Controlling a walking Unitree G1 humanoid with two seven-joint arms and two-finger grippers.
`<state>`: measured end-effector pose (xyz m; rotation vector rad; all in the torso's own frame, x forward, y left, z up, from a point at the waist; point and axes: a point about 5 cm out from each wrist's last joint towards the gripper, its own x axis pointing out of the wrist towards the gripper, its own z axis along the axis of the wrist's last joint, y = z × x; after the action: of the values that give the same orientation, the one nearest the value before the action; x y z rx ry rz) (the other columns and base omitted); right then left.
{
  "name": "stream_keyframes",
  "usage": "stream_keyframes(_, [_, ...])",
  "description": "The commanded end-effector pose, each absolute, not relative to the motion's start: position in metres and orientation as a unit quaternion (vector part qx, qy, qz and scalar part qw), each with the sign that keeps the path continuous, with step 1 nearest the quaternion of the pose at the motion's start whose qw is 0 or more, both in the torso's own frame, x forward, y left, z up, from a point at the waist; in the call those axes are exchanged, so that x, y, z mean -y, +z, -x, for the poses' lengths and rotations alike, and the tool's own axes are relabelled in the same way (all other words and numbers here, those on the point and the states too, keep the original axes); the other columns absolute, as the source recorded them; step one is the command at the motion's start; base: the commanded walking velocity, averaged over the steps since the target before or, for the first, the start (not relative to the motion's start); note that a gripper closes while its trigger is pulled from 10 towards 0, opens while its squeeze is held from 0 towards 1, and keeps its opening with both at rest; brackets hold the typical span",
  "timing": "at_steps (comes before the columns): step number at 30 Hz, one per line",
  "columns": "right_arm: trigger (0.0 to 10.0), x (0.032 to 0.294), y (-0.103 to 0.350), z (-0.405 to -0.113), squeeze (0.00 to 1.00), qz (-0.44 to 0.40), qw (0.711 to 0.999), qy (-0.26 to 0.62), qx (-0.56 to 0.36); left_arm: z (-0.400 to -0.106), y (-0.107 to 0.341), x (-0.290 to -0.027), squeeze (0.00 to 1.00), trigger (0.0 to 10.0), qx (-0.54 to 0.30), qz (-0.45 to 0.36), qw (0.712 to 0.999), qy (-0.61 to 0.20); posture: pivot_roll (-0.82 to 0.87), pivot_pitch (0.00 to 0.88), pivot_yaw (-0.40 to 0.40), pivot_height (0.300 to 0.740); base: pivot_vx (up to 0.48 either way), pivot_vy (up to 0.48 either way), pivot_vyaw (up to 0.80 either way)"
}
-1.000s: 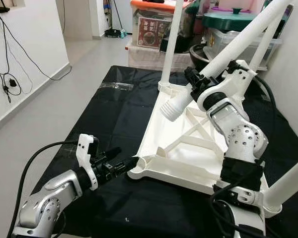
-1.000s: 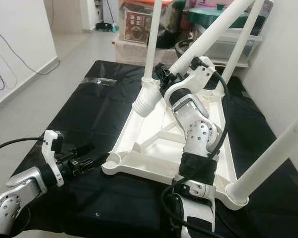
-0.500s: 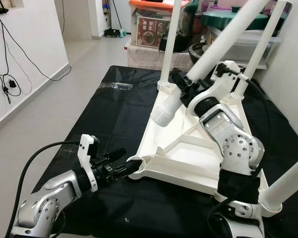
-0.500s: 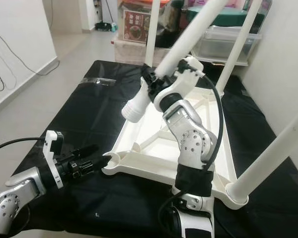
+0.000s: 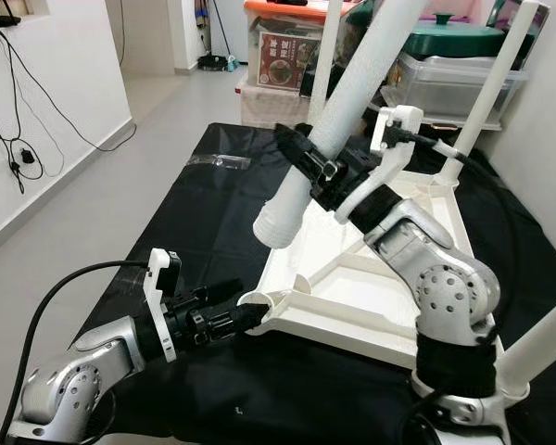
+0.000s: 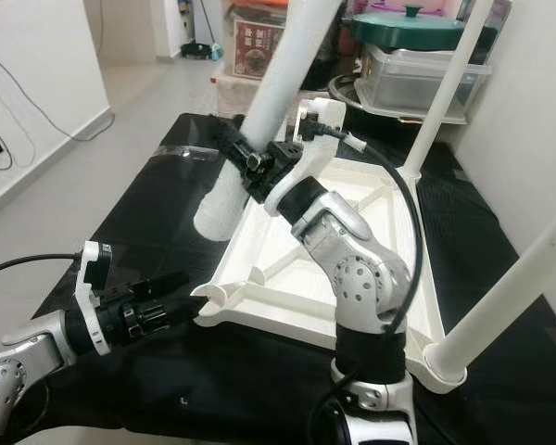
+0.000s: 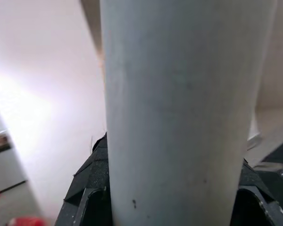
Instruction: Building children table
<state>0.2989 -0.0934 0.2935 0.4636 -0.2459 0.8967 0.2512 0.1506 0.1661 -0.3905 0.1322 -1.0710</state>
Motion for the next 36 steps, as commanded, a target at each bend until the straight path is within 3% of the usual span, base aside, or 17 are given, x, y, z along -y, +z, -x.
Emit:
stream_keyframes(1, [0.0,0.09,0.295,-0.294,0.0,-0.221,0.857,0.451,0.118,-0.248,0.168,-0.148,0.0,10.0,-0.068,0.18,0.83,-0.523,0.12,0.0,-0.069,0.74,0.0,0.0,0.0])
stream_keyframes(16, [0.0,0.078,0.268,-0.278,0.0,-0.187,0.796,0.571,0.07,-0.247,0.178,-0.128,0.0,10.0,-0.076,0.167,0.775,-0.605,0.12,0.0,-0.067,0.74,0.0,0.0,0.0])
stream_keyframes(35, [0.0,0.066,0.247,-0.258,0.0,-0.174,0.757,0.629,0.029,-0.252,0.183,-0.122,0.0,10.0,-0.071,0.148,0.756,-0.634,0.11,0.0,-0.06,0.74,0.0,0.0,0.0])
stream_keyframes(36, [0.0,0.066,0.246,-0.258,0.0,-0.173,0.756,0.631,0.027,-0.25,0.184,-0.119,0.0,9.2,-0.069,0.144,0.747,-0.645,0.11,0.0,-0.059,0.74,0.0,0.0,0.0])
